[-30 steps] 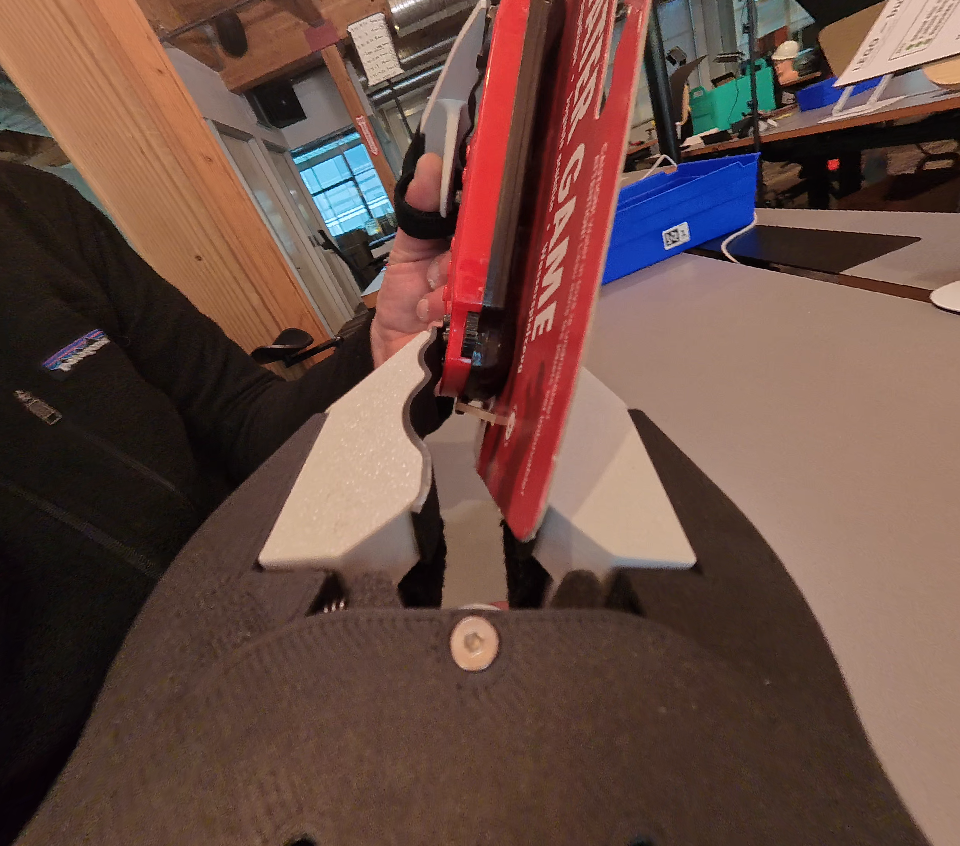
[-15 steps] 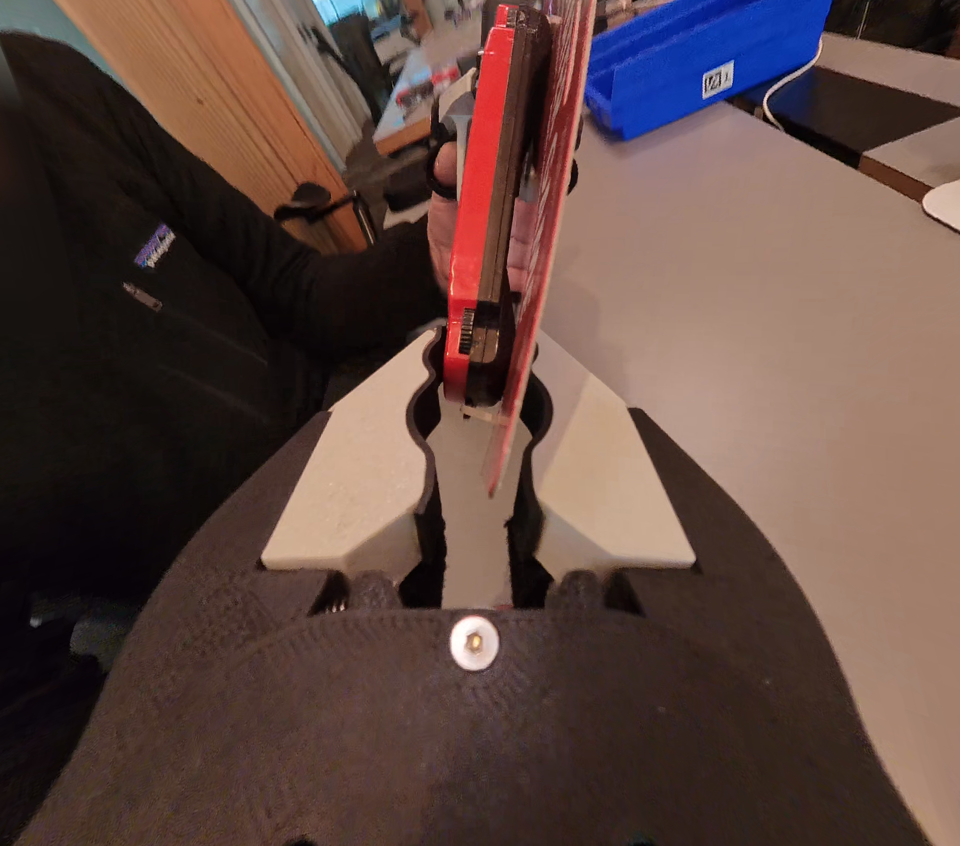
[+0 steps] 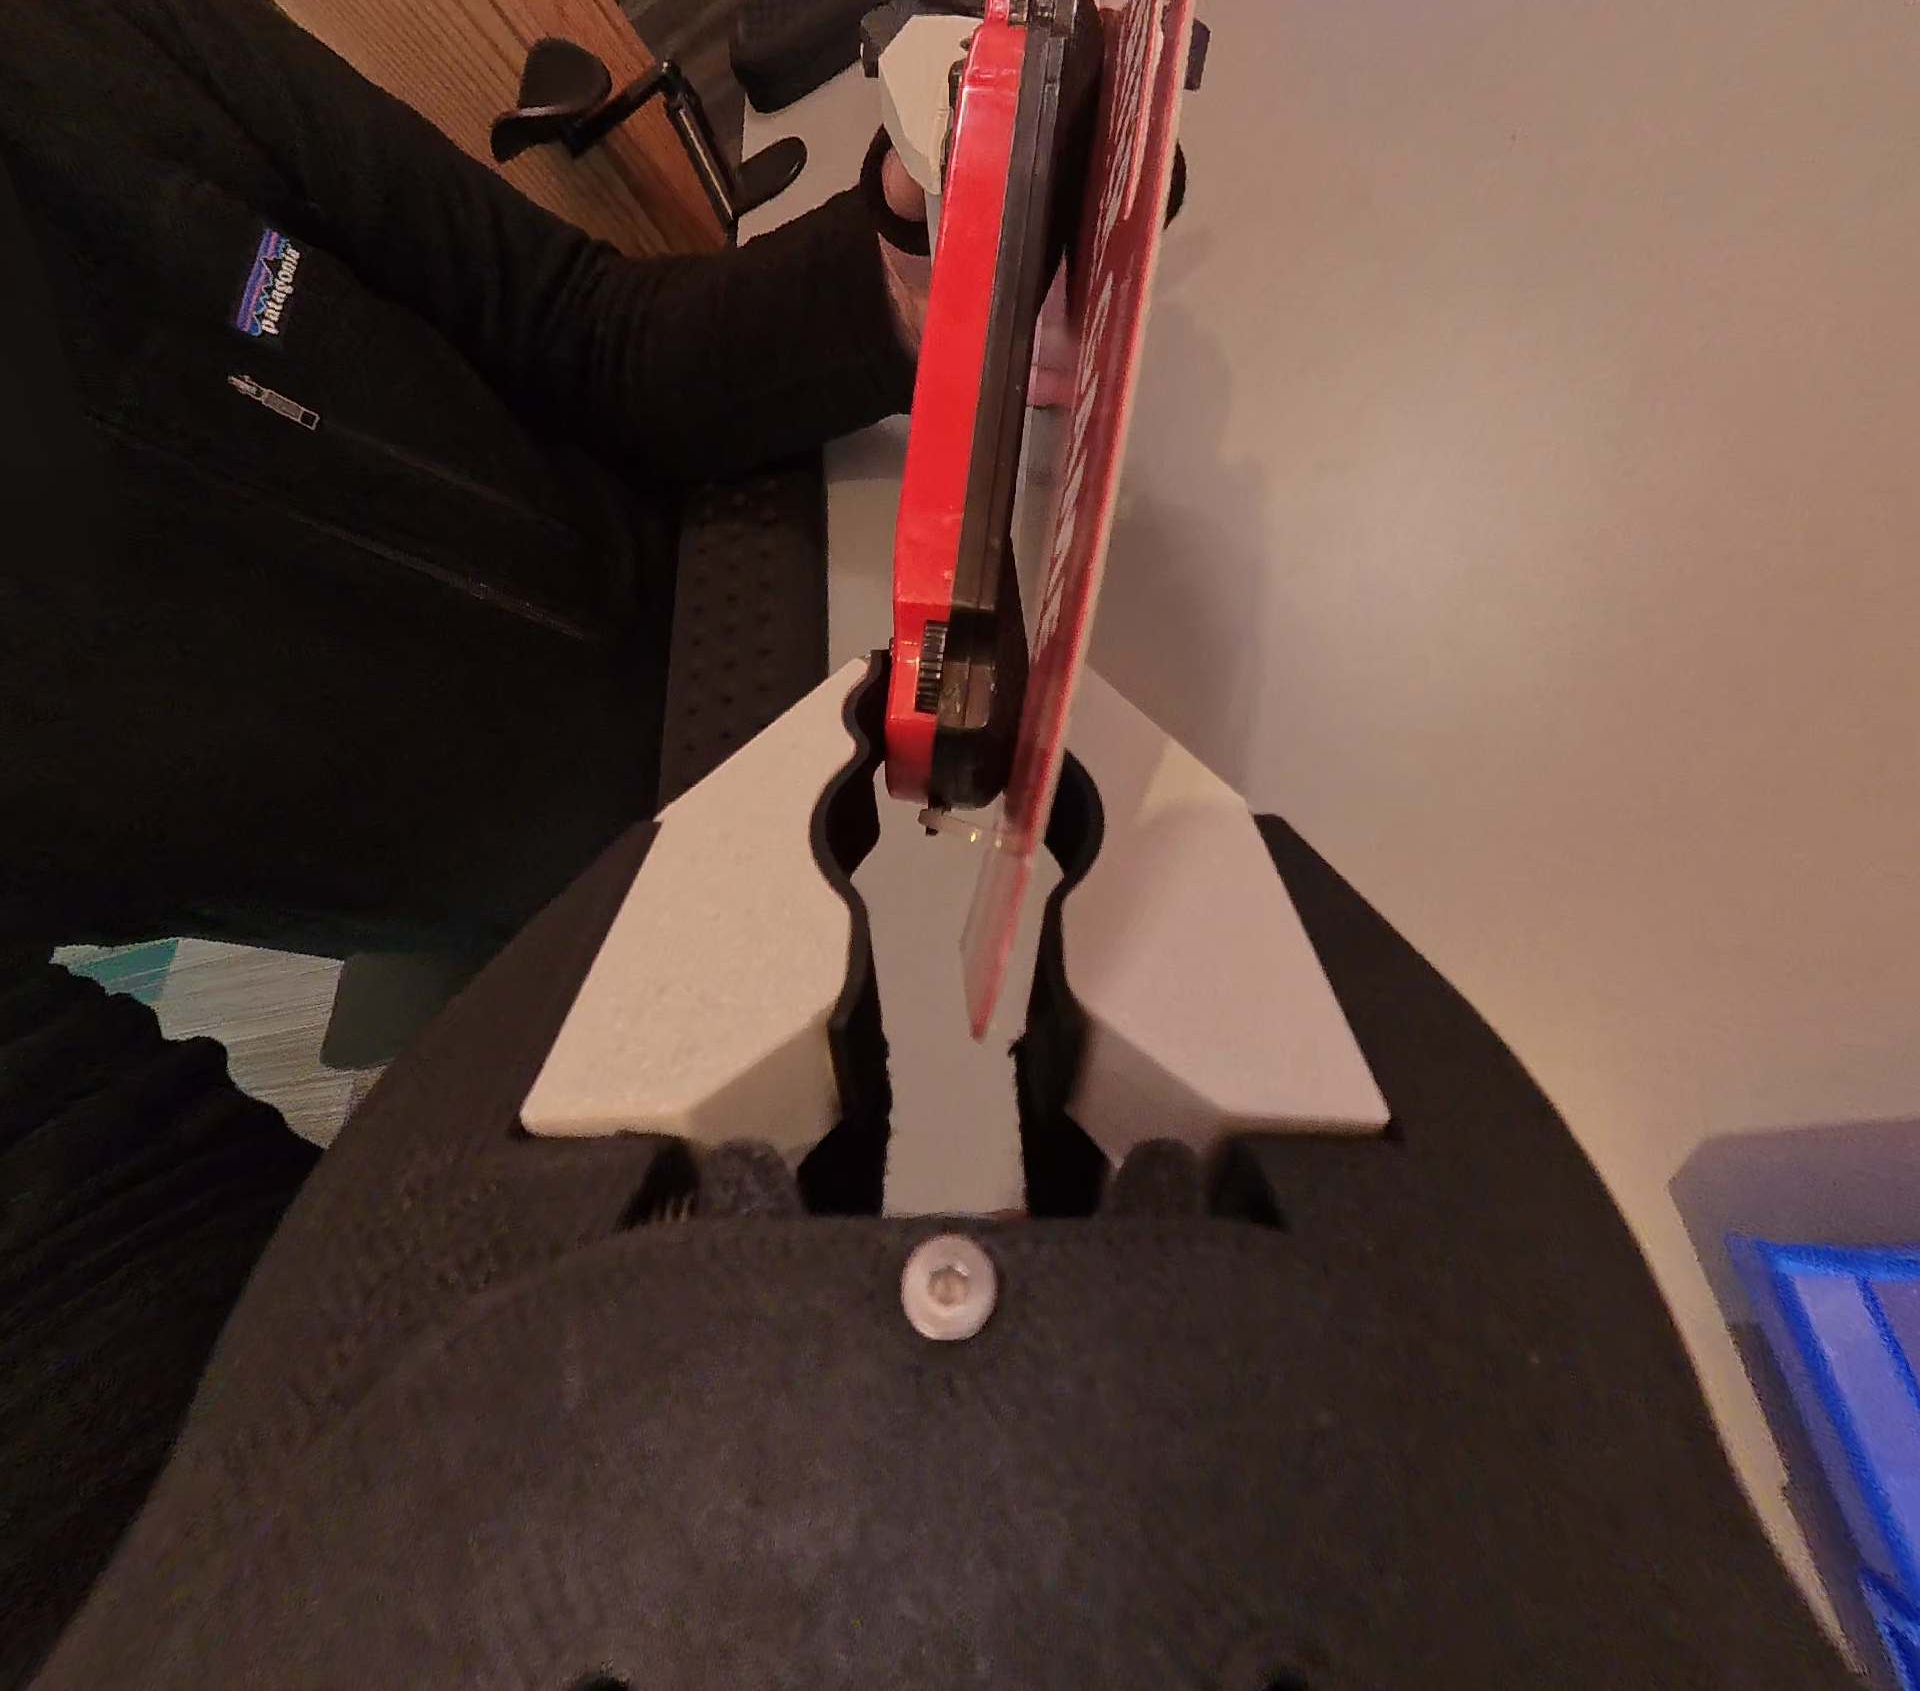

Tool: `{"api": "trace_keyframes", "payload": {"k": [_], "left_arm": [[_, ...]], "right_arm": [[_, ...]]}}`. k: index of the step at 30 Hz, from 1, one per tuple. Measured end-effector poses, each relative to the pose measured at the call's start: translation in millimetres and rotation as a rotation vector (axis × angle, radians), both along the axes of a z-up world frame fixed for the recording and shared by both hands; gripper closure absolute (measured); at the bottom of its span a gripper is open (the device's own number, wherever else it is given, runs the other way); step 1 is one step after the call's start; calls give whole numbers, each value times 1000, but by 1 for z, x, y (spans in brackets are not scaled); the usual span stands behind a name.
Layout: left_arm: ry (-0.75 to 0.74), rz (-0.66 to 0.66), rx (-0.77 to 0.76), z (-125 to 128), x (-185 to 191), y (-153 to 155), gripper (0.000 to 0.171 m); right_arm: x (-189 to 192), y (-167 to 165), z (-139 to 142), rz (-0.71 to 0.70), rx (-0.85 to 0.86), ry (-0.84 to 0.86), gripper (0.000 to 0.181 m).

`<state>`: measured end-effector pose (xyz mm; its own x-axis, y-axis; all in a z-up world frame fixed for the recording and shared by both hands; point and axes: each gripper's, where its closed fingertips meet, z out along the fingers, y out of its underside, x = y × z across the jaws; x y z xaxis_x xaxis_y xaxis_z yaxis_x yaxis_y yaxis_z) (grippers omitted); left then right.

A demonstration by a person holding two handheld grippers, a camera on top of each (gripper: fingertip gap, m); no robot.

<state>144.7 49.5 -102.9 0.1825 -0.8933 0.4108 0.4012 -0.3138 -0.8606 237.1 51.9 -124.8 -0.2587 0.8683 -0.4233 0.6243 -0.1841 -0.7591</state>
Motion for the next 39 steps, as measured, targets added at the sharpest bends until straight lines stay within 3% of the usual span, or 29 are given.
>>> {"api": "trace_keyframes", "payload": {"k": [4, 12, 18, 29, 32, 34, 35, 39], "left_arm": [[-106, 30, -55, 0, -3, 11, 146], [-456, 124, -117, 11, -31, 27, 148], [-644, 158, -63, 40, -61, 15, 149], [-747, 180, -17, 57, -90, 2, 149], [-763, 176, -16, 60, -91, -1, 149], [-777, 181, -20, 60, -95, -2, 149], [-774, 184, -19, 59, -95, -1, 149], [-744, 150, 2, 60, -90, -3, 148]], "right_arm": [[-4, 8, 7, -35, -40, 31, 155], [-40, 32, 45, -259, -95, 302, 150], [-68, 27, 87, -380, -111, 555, 150], [-82, 23, 70, -569, -116, 634, 115], [-84, 9, 61, -534, -172, 659, 116], [-86, 2, 58, -531, -166, 680, 135], [-86, -1, 59, -524, -158, 700, 152], [-81, -1, 66, -532, -128, 744, 156]]}}
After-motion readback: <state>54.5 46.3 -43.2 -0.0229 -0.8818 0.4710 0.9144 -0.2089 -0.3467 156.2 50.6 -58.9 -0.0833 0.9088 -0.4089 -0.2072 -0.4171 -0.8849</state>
